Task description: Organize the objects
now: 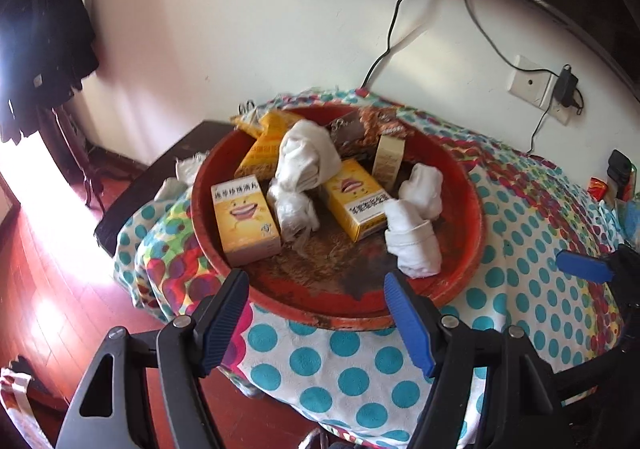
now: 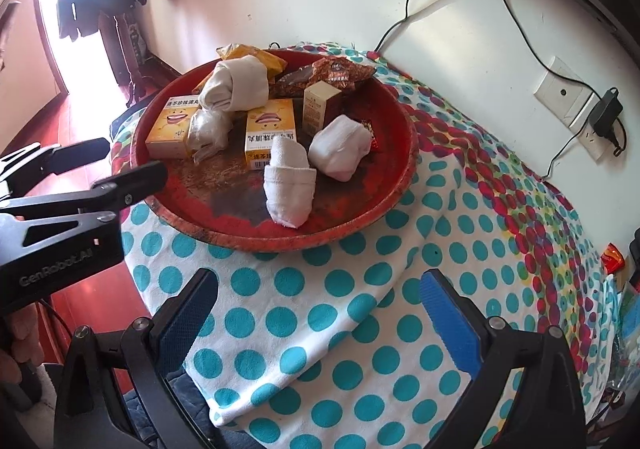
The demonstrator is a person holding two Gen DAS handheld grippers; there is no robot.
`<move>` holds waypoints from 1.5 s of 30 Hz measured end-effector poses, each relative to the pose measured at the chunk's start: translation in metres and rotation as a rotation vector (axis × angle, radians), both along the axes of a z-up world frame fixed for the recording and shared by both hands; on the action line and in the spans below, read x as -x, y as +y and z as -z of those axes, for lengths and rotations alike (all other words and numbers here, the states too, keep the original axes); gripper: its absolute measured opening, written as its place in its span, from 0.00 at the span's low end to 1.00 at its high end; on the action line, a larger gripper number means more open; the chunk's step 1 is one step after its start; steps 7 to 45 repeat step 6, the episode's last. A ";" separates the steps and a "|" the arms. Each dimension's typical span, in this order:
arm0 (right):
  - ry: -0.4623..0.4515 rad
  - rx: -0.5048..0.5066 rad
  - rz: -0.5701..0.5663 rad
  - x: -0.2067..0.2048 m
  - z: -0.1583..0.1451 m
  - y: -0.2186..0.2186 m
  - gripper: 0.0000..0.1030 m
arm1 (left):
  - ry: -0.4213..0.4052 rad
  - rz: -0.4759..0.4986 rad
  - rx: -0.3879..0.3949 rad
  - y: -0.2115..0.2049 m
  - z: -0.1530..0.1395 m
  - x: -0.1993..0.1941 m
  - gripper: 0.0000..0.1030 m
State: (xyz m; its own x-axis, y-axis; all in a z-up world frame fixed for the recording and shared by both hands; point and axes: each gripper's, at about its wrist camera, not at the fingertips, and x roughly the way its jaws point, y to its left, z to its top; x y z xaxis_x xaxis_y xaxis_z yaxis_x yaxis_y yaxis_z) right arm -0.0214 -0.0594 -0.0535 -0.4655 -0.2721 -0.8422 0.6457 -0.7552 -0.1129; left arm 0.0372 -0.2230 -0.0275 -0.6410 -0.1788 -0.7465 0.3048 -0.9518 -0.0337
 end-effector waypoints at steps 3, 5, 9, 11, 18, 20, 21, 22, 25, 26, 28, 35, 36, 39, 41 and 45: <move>-0.009 -0.007 0.007 0.001 0.003 0.002 0.98 | 0.005 0.018 -0.014 0.002 -0.001 0.000 0.70; -0.015 -0.011 0.010 0.002 0.004 0.002 0.98 | -0.004 0.013 -0.011 0.004 -0.001 0.000 0.70; -0.014 -0.015 0.010 0.001 0.004 0.002 0.98 | -0.013 0.007 -0.017 0.004 0.000 0.001 0.70; -0.014 -0.015 0.010 0.001 0.004 0.002 0.98 | -0.013 0.007 -0.017 0.004 0.000 0.001 0.70; -0.014 -0.015 0.010 0.001 0.004 0.002 0.98 | -0.013 0.007 -0.017 0.004 0.000 0.001 0.70; -0.014 -0.015 0.010 0.001 0.004 0.002 0.98 | -0.013 0.007 -0.017 0.004 0.000 0.001 0.70; -0.014 -0.015 0.010 0.001 0.004 0.002 0.98 | -0.013 0.007 -0.017 0.004 0.000 0.001 0.70; -0.014 -0.015 0.010 0.001 0.004 0.002 0.98 | -0.013 0.007 -0.017 0.004 0.000 0.001 0.70; -0.014 -0.015 0.010 0.001 0.004 0.002 0.98 | -0.013 0.007 -0.017 0.004 0.000 0.001 0.70; -0.014 -0.015 0.010 0.001 0.004 0.002 0.98 | -0.013 0.007 -0.017 0.004 0.000 0.001 0.70; -0.014 -0.015 0.010 0.001 0.004 0.002 0.98 | -0.013 0.007 -0.017 0.004 0.000 0.001 0.70; -0.014 -0.015 0.010 0.001 0.004 0.002 0.98 | -0.013 0.007 -0.017 0.004 0.000 0.001 0.70; -0.014 -0.015 0.010 0.001 0.004 0.002 0.98 | -0.013 0.007 -0.017 0.004 0.000 0.001 0.70; -0.014 -0.015 0.010 0.001 0.004 0.002 0.98 | -0.013 0.007 -0.017 0.004 0.000 0.001 0.70; -0.014 -0.015 0.010 0.001 0.004 0.002 0.98 | -0.013 0.007 -0.017 0.004 0.000 0.001 0.70; -0.014 -0.015 0.010 0.001 0.004 0.002 0.98 | -0.013 0.007 -0.017 0.004 0.000 0.001 0.70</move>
